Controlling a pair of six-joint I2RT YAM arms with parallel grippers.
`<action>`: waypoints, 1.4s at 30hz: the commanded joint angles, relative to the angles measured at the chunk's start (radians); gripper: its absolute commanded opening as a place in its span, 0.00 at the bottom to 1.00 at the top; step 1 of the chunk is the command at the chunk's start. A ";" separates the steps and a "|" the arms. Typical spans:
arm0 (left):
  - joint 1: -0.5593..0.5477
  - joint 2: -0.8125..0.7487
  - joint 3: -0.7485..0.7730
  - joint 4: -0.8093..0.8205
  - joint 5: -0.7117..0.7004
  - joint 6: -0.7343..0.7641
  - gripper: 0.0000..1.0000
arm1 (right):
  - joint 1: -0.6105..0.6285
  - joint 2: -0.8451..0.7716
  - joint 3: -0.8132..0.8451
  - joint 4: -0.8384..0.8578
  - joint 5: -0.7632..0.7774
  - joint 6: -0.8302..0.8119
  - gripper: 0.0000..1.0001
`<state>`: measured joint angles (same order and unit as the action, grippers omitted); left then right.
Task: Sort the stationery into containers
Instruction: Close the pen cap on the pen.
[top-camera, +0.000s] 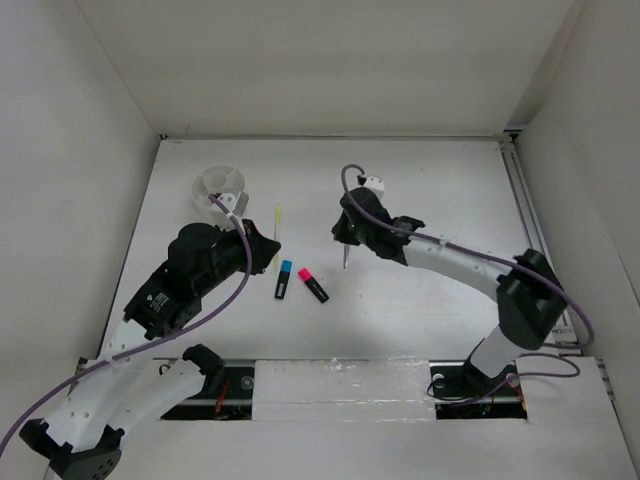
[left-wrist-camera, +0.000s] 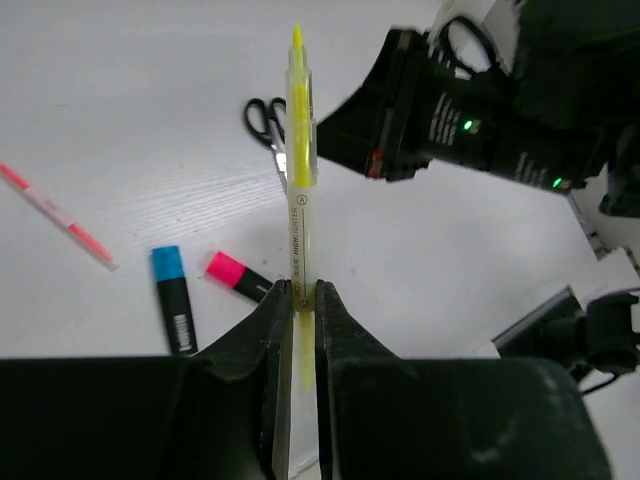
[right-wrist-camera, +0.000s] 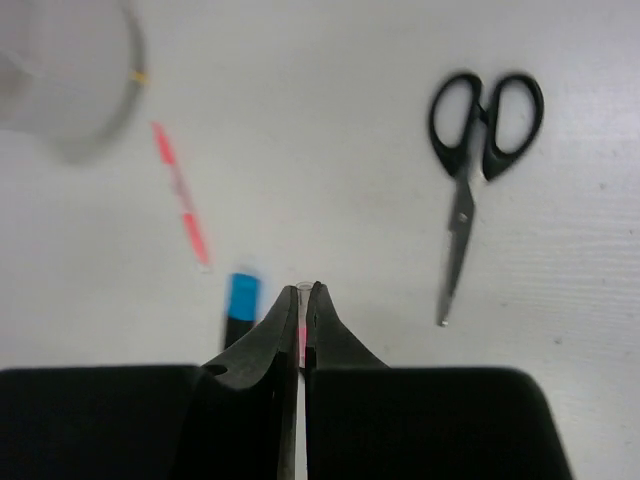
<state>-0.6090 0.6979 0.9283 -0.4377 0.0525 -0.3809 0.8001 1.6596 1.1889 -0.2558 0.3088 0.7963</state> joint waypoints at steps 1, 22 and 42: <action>-0.001 -0.006 -0.028 0.149 0.173 0.016 0.00 | 0.008 -0.159 0.020 0.122 0.023 -0.009 0.00; -0.001 0.057 -0.059 0.162 0.256 0.036 0.00 | -0.021 -0.293 -0.023 0.688 -0.296 0.038 0.00; 0.040 0.043 -0.059 0.185 0.302 0.036 0.00 | -0.002 -0.274 -0.109 0.791 -0.350 0.040 0.00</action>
<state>-0.5732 0.7544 0.8619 -0.3019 0.3374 -0.3485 0.7879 1.3869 1.0794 0.4320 -0.0090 0.8356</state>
